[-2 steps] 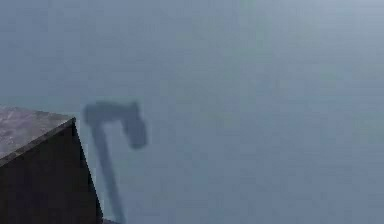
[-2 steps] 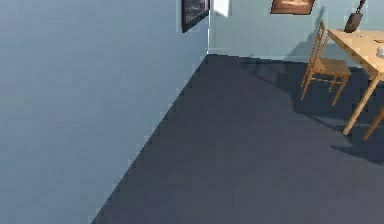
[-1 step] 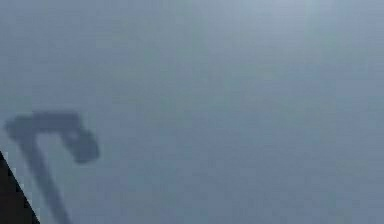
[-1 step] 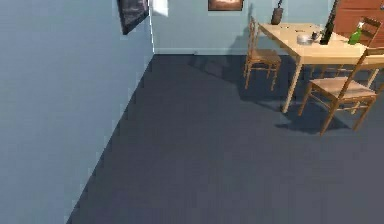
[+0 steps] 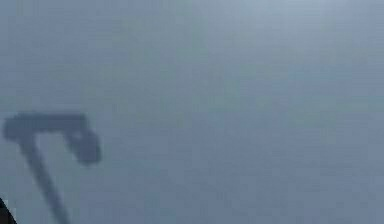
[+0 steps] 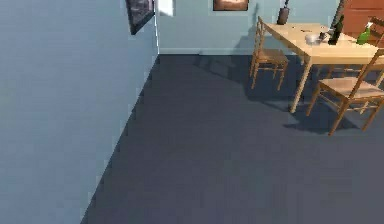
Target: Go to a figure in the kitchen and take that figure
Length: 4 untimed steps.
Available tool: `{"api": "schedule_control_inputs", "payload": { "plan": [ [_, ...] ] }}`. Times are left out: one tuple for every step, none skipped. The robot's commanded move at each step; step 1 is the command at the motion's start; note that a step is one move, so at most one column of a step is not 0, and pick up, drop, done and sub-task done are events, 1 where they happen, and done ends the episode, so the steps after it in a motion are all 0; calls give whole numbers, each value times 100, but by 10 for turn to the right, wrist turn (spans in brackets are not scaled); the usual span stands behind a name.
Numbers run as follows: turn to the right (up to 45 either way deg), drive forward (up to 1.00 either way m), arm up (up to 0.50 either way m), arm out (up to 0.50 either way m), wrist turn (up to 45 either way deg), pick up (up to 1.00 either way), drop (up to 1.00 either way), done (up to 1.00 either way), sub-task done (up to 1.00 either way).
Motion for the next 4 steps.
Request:
{"api": "schedule_control_inputs", "payload": {
  "plan": [
    [-450,0,0,0,0,0,0,0,0],
    [-360,0,0,0,0,0,0,0,0],
    [0,15,0,0,0,0,0,0,0],
    [-450,0,0,0,0,0,0,0,0]
  ]
}}
